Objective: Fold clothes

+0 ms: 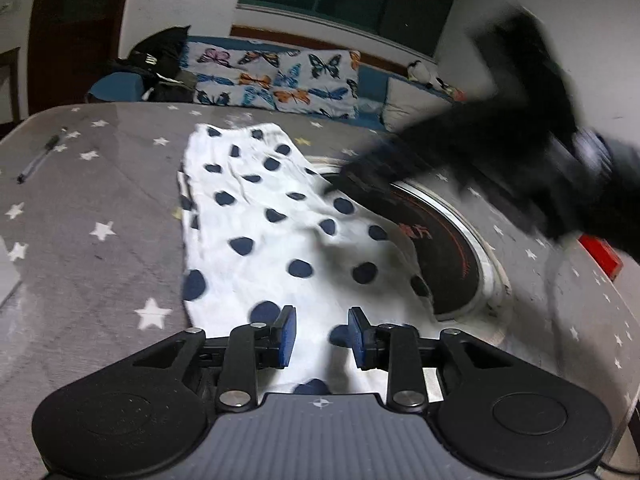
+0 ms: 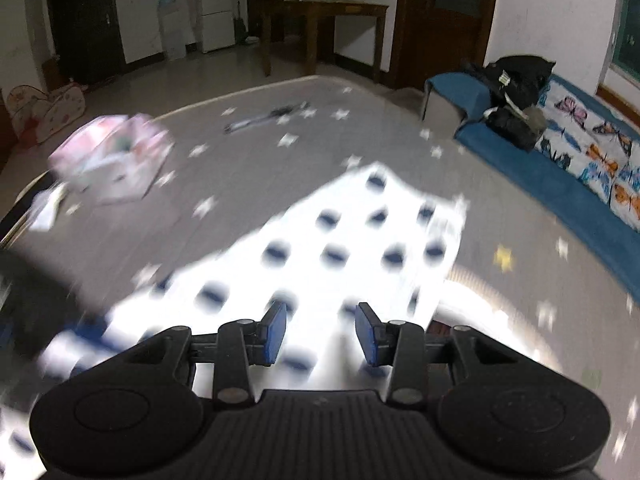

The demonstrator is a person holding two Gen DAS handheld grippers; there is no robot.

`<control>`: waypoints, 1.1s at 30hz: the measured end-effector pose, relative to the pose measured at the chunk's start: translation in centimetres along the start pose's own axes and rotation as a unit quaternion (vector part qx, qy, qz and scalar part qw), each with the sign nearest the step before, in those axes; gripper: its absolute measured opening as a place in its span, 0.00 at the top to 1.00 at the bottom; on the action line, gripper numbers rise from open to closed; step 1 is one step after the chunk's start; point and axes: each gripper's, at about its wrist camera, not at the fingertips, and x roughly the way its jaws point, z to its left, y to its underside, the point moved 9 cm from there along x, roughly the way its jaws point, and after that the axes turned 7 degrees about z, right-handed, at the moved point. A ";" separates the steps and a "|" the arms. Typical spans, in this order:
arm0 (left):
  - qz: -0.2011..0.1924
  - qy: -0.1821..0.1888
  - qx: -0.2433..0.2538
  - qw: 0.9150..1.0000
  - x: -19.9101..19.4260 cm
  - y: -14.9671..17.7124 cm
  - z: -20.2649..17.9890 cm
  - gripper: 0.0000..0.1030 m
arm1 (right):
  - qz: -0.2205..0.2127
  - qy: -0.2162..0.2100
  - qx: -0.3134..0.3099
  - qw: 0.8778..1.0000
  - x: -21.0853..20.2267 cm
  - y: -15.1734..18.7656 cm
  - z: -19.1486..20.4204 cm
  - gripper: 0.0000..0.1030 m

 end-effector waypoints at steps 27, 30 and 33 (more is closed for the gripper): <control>-0.006 -0.052 0.065 0.997 -5.3 5.2 -1.5 0.73 | 0.004 -0.020 -0.042 0.999 -4.6 10.7 11.1 0.63; -0.018 -0.045 0.068 0.996 -6.6 5.2 -2.2 0.73 | -0.012 -0.035 -0.052 0.998 -6.0 10.3 12.6 0.63; -0.009 -0.047 0.074 0.996 -6.3 6.3 -2.5 0.73 | -0.020 -0.055 -0.072 0.996 -6.5 10.3 14.6 0.63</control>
